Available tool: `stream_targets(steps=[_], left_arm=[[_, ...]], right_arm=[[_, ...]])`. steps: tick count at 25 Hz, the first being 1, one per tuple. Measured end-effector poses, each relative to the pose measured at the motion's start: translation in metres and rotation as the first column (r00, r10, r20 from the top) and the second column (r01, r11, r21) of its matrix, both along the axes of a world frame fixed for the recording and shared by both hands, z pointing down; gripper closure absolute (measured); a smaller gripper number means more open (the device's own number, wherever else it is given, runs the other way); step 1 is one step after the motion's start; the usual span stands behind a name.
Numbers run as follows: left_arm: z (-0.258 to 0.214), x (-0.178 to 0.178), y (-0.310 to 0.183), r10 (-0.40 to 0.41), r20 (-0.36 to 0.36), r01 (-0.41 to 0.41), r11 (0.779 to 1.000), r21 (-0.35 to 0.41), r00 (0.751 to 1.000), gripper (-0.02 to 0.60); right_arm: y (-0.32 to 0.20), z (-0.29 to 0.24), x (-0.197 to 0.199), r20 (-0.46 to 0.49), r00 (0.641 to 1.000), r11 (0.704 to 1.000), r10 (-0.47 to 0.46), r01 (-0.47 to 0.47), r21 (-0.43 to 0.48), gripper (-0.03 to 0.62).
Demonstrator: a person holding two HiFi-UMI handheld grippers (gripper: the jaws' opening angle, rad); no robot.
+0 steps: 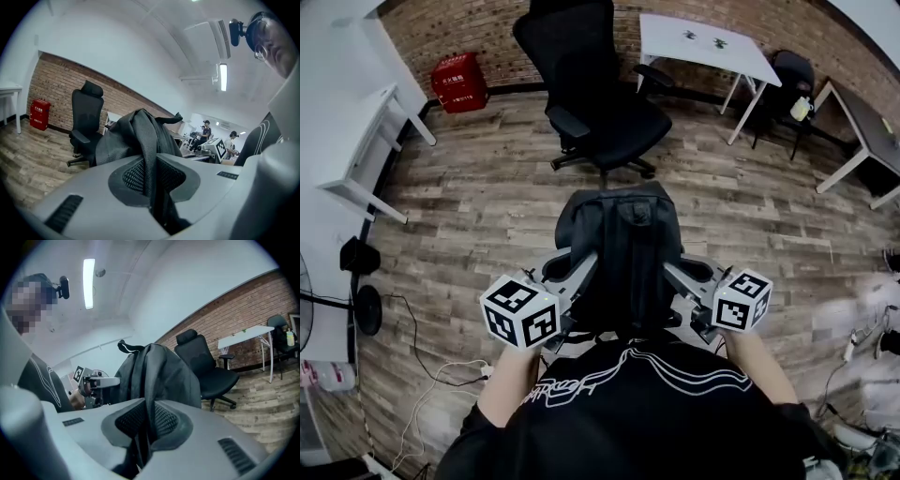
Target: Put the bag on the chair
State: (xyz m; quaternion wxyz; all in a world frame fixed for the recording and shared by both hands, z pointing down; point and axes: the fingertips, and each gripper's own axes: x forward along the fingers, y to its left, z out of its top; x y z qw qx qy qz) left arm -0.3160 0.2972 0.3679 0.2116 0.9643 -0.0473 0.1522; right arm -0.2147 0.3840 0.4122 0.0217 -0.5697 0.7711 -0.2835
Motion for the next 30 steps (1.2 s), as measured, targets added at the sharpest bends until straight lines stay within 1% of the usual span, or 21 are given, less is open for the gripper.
stream_targets(steps=[5,9,14,17,22,26,28,30], left_arm=[[0.007,0.014,-0.008,-0.008,0.034,0.009,1.000,-0.023,0.999,0.520],[0.012,0.032,-0.029,-0.019,0.070,0.022,0.999,-0.030,0.997,0.520],[0.023,0.060,-0.058,0.004,0.099,0.001,0.999,-0.054,0.995,0.520],[0.026,0.088,-0.079,0.026,0.111,-0.019,0.998,-0.057,0.993,0.520],[0.034,0.144,-0.120,0.054,0.137,-0.046,0.997,-0.060,0.989,0.520],[0.039,0.186,-0.148,0.065,0.169,-0.058,0.997,-0.045,0.984,0.520],[0.038,0.202,-0.161,0.067,0.181,-0.063,0.998,-0.030,0.981,0.520],[0.035,0.215,-0.173,0.064,0.179,-0.062,0.998,-0.021,0.982,0.520]], right_arm=[[-0.011,0.008,0.015,0.047,0.999,1.000,-0.005,0.005,0.005,0.556],[-0.032,0.018,0.033,0.088,0.996,1.000,-0.009,0.009,-0.005,0.556],[-0.063,0.030,0.060,0.126,0.992,1.000,0.010,-0.008,-0.023,0.556],[-0.082,0.033,0.086,0.137,0.990,0.999,0.032,-0.028,-0.028,0.556],[-0.121,0.038,0.140,0.148,0.987,0.997,0.070,-0.065,-0.038,0.556],[-0.150,0.042,0.181,0.156,0.984,0.995,0.090,-0.084,-0.044,0.556],[-0.163,0.040,0.198,0.155,0.984,0.996,0.091,-0.086,-0.038,0.556],[-0.176,0.035,0.213,0.146,0.985,0.996,0.087,-0.084,-0.026,0.556]])
